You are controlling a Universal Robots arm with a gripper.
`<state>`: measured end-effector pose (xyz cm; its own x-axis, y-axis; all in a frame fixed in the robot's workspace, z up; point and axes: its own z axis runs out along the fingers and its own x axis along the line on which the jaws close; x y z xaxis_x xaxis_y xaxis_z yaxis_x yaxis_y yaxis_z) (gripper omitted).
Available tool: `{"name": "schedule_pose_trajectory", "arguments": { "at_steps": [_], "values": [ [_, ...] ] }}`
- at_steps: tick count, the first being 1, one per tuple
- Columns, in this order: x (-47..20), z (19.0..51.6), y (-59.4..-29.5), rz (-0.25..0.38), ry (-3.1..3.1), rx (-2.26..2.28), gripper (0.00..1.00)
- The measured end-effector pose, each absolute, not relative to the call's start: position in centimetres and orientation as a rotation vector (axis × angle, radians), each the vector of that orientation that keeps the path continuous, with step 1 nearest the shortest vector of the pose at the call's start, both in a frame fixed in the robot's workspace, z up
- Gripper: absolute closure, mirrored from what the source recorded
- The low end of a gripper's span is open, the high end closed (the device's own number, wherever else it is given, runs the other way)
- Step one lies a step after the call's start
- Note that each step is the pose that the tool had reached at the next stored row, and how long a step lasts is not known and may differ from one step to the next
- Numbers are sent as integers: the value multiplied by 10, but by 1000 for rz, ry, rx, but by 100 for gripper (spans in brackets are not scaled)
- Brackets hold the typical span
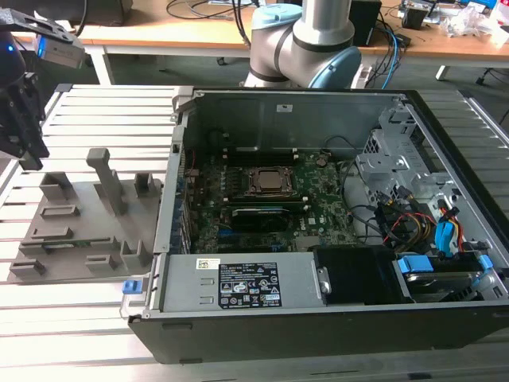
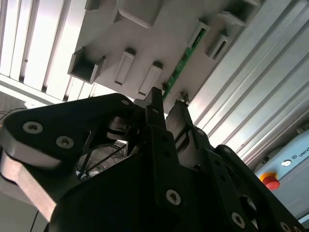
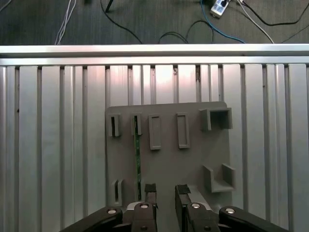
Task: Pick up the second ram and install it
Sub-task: 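Pick up the second ram and move it above second insertion slot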
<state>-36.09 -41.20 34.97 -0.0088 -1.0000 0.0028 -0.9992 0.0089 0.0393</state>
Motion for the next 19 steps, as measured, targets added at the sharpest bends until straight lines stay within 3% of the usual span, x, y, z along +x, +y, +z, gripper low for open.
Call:
{"name": "schedule_pose_trajectory", "arguments": {
  "at_steps": [19],
  "values": [
    [-361, 323, -412, -40, -2210, 2191, 70]
  ]
}}
